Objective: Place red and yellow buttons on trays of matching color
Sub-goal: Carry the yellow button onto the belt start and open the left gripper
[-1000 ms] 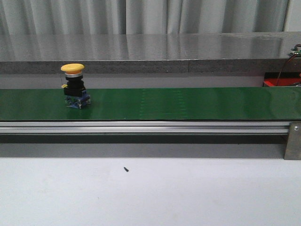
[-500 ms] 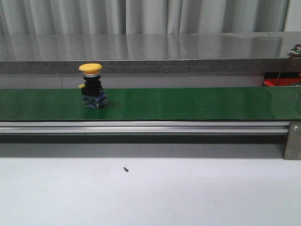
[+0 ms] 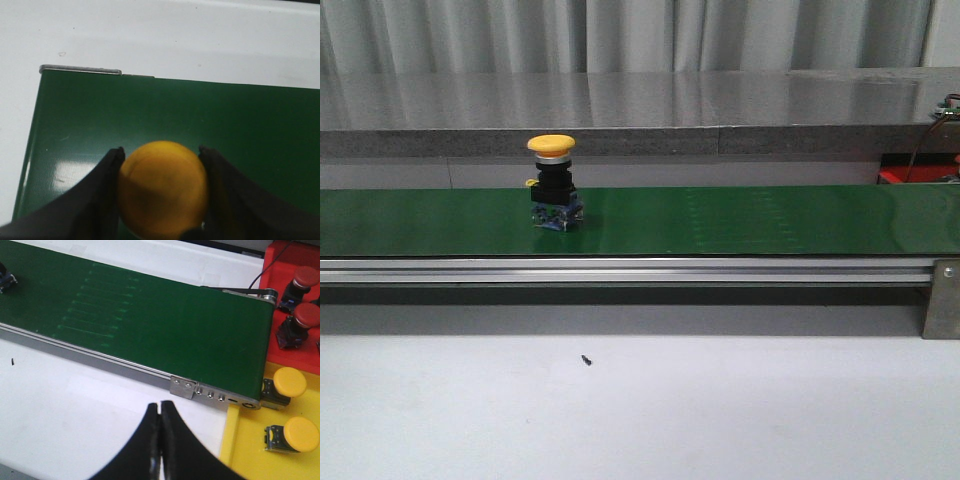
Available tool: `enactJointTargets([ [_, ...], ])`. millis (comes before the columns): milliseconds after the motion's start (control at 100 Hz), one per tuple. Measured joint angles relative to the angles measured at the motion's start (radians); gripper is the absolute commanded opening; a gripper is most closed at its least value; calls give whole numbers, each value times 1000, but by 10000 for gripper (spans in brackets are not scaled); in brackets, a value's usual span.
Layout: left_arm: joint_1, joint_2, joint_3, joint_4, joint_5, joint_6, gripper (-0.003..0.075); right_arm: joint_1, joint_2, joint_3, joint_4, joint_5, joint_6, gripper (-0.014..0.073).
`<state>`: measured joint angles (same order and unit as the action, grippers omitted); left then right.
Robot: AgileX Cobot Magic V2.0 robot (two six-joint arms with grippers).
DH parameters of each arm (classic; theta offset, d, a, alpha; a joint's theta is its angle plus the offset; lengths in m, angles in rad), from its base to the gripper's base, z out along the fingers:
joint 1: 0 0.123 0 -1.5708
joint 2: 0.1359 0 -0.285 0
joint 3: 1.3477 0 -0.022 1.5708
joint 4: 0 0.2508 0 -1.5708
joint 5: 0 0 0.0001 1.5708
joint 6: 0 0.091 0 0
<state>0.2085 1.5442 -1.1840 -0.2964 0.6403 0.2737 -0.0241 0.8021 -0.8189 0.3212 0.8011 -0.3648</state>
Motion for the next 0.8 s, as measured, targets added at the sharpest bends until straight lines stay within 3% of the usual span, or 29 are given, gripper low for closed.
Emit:
enactJointTargets([
  [310,-25,99,1,25,-56,3,134,0,0,0,0,6,0,-68],
  [380,-25,113,1,27,-56,8,230,0,0,0,0,8,0,-68],
  [500,-27,122,2,27,-56,31,526,0,0,0,0,16,0,-68],
  [600,-29,121,2,17,-56,37,699,0,0,0,0,25,0,-67],
  [660,-29,111,2,6,-56,40,712,0,0,0,0,29,0,-67],
  [800,-34,53,2,-9,-56,40,657,0,0,0,0,41,0,-67],
])
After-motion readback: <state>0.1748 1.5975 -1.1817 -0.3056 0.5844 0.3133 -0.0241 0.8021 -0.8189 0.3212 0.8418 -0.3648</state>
